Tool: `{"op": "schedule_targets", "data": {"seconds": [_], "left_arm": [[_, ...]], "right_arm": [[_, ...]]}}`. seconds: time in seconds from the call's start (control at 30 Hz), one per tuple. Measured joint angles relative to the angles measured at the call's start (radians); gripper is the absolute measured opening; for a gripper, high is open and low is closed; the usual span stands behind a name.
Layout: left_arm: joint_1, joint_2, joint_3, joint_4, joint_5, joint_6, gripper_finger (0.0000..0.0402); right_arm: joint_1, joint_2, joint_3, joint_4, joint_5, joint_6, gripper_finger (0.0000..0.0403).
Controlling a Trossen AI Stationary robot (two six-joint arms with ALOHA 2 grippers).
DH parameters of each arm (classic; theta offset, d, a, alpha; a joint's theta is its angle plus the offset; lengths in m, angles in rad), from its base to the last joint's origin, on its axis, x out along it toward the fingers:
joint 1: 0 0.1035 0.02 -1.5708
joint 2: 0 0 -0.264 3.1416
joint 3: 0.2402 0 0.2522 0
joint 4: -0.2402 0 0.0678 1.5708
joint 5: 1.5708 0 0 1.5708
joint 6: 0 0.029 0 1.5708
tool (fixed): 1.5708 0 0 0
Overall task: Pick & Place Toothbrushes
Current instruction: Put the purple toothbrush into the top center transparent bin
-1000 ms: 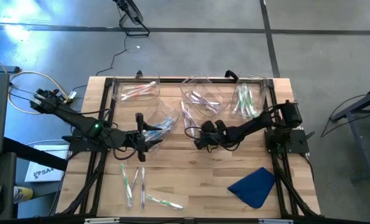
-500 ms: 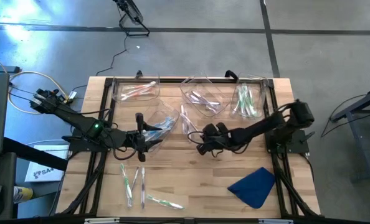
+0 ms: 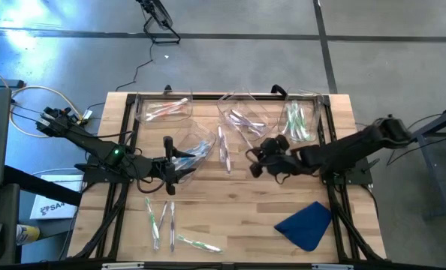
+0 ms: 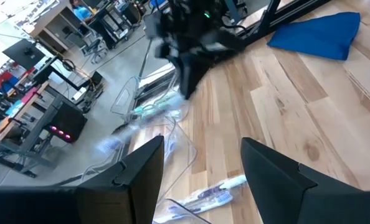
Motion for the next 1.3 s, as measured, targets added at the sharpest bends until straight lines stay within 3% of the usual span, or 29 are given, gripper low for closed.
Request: {"op": "schedule_targets", "data": {"seconds": [0.2,0.4,0.67,1.3], "left_arm": [[0.000,0.000,0.000,0.000,0.000,-0.006,0.0207],[0.000,0.000,0.000,0.000,0.000,-0.007,0.0207],[0.000,0.000,0.000,0.000,0.000,-0.008,0.0207],[0.000,0.000,0.000,-0.006,0.000,-0.015,0.0207]], "right_arm": [[-0.097,-0.083,0.001,-0.018,0.019,-0.072,0.0015],[-0.252,-0.077,0.002,-0.032,-0.116,-0.097,0.0015],[-0.401,-0.076,0.001,-0.124,-0.220,-0.097,0.0015],[-0.527,0.107,0.001,-0.020,-0.375,-0.166,0.0015]]}}
